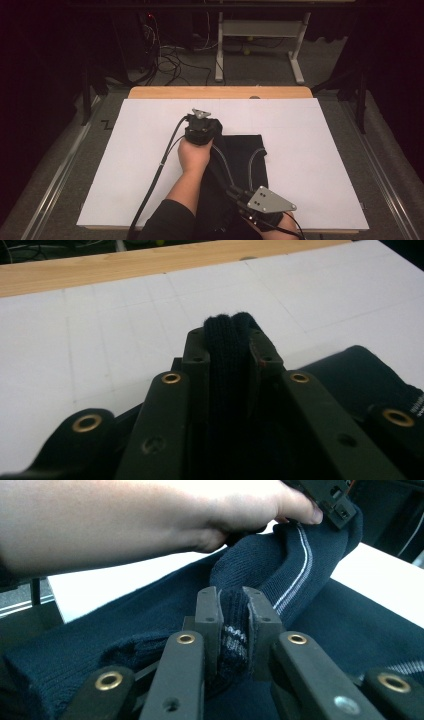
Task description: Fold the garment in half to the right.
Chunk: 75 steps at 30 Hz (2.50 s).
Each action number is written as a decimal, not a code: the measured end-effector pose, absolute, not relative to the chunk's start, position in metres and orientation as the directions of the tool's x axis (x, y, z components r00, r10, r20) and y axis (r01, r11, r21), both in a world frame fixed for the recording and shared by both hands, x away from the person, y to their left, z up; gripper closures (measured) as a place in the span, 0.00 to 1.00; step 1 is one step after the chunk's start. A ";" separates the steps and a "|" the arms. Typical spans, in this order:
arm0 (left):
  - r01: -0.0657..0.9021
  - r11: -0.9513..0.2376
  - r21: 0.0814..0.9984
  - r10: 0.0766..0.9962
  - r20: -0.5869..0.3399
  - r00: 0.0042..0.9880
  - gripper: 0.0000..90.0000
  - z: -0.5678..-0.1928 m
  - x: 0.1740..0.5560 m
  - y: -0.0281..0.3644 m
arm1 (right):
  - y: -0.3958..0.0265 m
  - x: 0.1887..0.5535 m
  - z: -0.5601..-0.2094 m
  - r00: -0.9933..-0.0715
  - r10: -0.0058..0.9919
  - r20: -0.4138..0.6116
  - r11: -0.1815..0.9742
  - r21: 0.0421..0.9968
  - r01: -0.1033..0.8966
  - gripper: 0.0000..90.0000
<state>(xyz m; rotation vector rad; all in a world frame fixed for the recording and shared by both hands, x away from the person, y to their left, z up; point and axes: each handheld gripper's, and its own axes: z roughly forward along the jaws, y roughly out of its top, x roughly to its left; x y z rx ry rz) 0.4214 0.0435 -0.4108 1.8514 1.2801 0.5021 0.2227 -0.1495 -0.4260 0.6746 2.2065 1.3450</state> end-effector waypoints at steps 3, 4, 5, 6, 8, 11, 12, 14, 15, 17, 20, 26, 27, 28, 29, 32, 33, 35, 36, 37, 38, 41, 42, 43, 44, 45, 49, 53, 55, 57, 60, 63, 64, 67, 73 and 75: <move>0.584 -0.171 0.794 0.901 -0.114 0.418 0.79 -0.412 0.422 0.032 | -0.158 0.221 -0.429 -0.762 0.635 -0.126 0.398 0.899 0.183 0.89; 0.585 -0.173 0.792 0.900 -0.113 0.420 0.79 -0.412 0.422 0.029 | -0.160 0.220 -0.431 -0.760 0.637 -0.126 0.400 0.897 0.186 0.89; 0.587 -0.179 0.790 0.901 -0.108 0.421 0.79 -0.413 0.422 0.025 | -0.163 0.220 -0.432 -0.759 0.638 -0.127 0.404 0.895 0.190 0.89; 0.589 -0.185 0.787 0.900 -0.105 0.423 0.79 -0.414 0.422 0.023 | -0.165 0.219 -0.434 -0.756 0.642 -0.124 0.402 0.894 0.195 0.89; 0.598 -0.193 0.778 0.900 -0.103 0.424 0.79 -0.417 0.422 0.018 | -0.170 0.218 -0.436 -0.753 0.647 -0.122 0.406 0.891 0.204 0.89; 0.607 -0.204 0.768 0.898 -0.100 0.428 0.78 -0.421 0.422 0.012 | -0.175 0.217 -0.440 -0.748 0.652 -0.122 0.412 0.885 0.216 0.89; 0.608 -0.204 0.767 0.898 -0.100 0.428 0.78 -0.421 0.422 0.009 | -0.177 0.216 -0.441 -0.747 0.653 -0.121 0.416 0.882 0.220 0.89; 0.610 -0.212 0.763 0.895 -0.099 0.435 0.78 -0.423 0.422 0.004 | -0.180 0.215 -0.443 -0.747 0.654 -0.122 0.422 0.878 0.226 0.89; 0.612 -0.214 0.762 0.894 -0.100 0.437 0.78 -0.423 0.422 0.002 | -0.182 0.214 -0.445 -0.745 0.656 -0.122 0.425 0.875 0.231 0.89; 0.615 -0.217 0.758 0.892 -0.101 0.440 0.78 -0.424 0.421 -0.002 | -0.184 0.213 -0.447 -0.745 0.656 -0.122 0.428 0.873 0.233 0.89; 0.617 -0.220 0.755 0.892 -0.101 0.441 0.78 -0.426 0.421 -0.008 | -0.188 0.213 -0.451 -0.745 0.657 -0.118 0.434 0.867 0.246 0.88; 0.614 -0.229 0.755 0.883 -0.104 0.457 0.77 -0.428 0.421 -0.016 | -0.195 0.209 -0.452 -0.732 0.671 -0.115 0.431 0.865 0.259 0.88; 0.611 -0.231 0.757 0.880 -0.106 0.464 0.77 -0.428 0.421 -0.018 | -0.197 0.209 -0.452 -0.732 0.672 -0.112 0.429 0.864 0.262 0.88; 0.611 -0.232 0.757 0.878 -0.108 0.467 0.76 -0.428 0.421 -0.019 | -0.199 0.209 -0.453 -0.731 0.674 -0.109 0.428 0.864 0.266 0.88; 0.608 -0.234 0.759 0.875 -0.109 0.473 0.76 -0.428 0.421 -0.021 | -0.200 0.209 -0.453 -0.730 0.675 -0.106 0.427 0.863 0.270 0.88; 0.605 -0.234 0.761 0.868 -0.117 0.483 0.75 -0.428 0.421 -0.026 | -0.204 0.208 -0.455 -0.728 0.678 -0.098 0.425 0.861 0.280 0.87; 0.603 -0.233 0.763 0.866 -0.119 0.486 0.74 -0.429 0.421 -0.027 | -0.205 0.207 -0.455 -0.727 0.680 -0.094 0.423 0.860 0.284 0.87; 0.599 -0.235 0.766 0.861 -0.121 0.493 0.69 -0.429 0.421 -0.030 | -0.206 0.206 -0.456 -0.727 0.681 -0.092 0.425 0.858 0.290 0.85; 0.598 -0.231 0.767 0.859 -0.129 0.496 0.64 -0.429 0.421 -0.030 | -0.207 0.206 -0.456 -0.727 0.681 -0.091 0.424 0.858 0.290 0.84; 0.597 -0.221 0.771 0.852 -0.146 0.503 0.60 -0.428 0.421 -0.031 | -0.207 0.205 -0.456 -0.726 0.682 -0.087 0.421 0.858 0.293 0.81; 0.594 -0.218 0.774 0.849 -0.150 0.507 0.56 -0.427 0.421 -0.031 | -0.209 0.204 -0.456 -0.727 0.682 -0.079 0.418 0.858 0.300 0.79; 0.577 -0.212 0.789 0.842 -0.152 0.517 0.43 -0.424 0.420 -0.031 | -0.214 0.202 -0.453 -0.721 0.690 -0.066 0.398 0.867 0.301 0.65; 0.578 -0.211 0.788 0.838 -0.159 0.522 0.40 -0.423 0.419 -0.030 | -0.216 0.201 -0.453 -0.717 0.694 -0.064 0.389 0.872 0.298 0.63; 0.574 -0.207 0.792 0.834 -0.164 0.527 0.38 -0.422 0.419 -0.029 | -0.217 0.201 -0.452 -0.715 0.696 -0.062 0.382 0.876 0.295 0.61; 0.566 -0.211 0.797 0.829 -0.161 0.535 0.36 -0.421 0.418 -0.028 | -0.219 0.200 -0.450 -0.712 0.700 -0.058 0.374 0.879 0.297 0.59; 0.560 -0.218 0.800 0.825 -0.155 0.543 0.35 -0.419 0.416 -0.027 | -0.220 0.200 -0.449 -0.708 0.705 -0.055 0.363 0.884 0.294 0.57; 0.531 -0.208 0.822 0.812 -0.158 0.562 0.32 -0.414 0.408 -0.015 | -0.223 0.198 -0.444 -0.700 0.712 -0.050 0.342 0.896 0.284 0.55; 0.531 -0.201 0.823 0.811 -0.164 0.561 0.24 -0.413 0.401 0.010 | -0.219 0.200 -0.443 -0.708 0.705 -0.052 0.343 0.898 0.275 0.54; 0.528 -0.198 0.826 0.815 -0.160 0.557 0.20 -0.416 0.397 0.024 | -0.214 0.203 -0.441 -0.719 0.693 -0.052 0.349 0.897 0.271 0.55; 0.526 -0.187 0.830 0.817 -0.166 0.552 0.16 -0.419 0.393 0.040 | -0.208 0.206 -0.439 -0.726 0.686 -0.058 0.362 0.891 0.272 0.55; 0.496 -0.194 0.846 0.816 -0.141 0.560 0.12 -0.424 0.385 0.058 | -0.195 0.213 -0.437 -0.739 0.669 -0.076 0.387 0.885 0.260 0.56; 0.493 -0.187 0.850 0.802 -0.158 0.577 0.05 -0.429 0.378 0.075 | -0.186 0.220 -0.436 -0.745 0.662 -0.080 0.402 0.878 0.262 0.56; 0.494 -0.188 0.849 0.797 -0.162 0.582 0.02 -0.430 0.375 0.080 | -0.183 0.223 -0.436 -0.747 0.660 -0.079 0.404 0.876 0.264 0.56; 0.485 -0.193 0.853 0.788 -0.160 0.595 0.00 -0.434 0.365 0.099 | -0.173 0.231 -0.436 -0.757 0.648 -0.090 0.434 0.860 0.269 0.58; 0.470 -0.190 0.862 0.808 -0.135 0.573 0.00 -0.440 0.335 0.150 | -0.158 0.248 -0.443 -0.761 0.636 -0.127 0.518 0.802 0.299 0.64; 0.473 -0.194 0.860 0.820 -0.122 0.559 0.00 -0.443 0.325 0.169 | -0.154 0.252 -0.447 -0.754 0.641 -0.141 0.540 0.782 0.313 0.69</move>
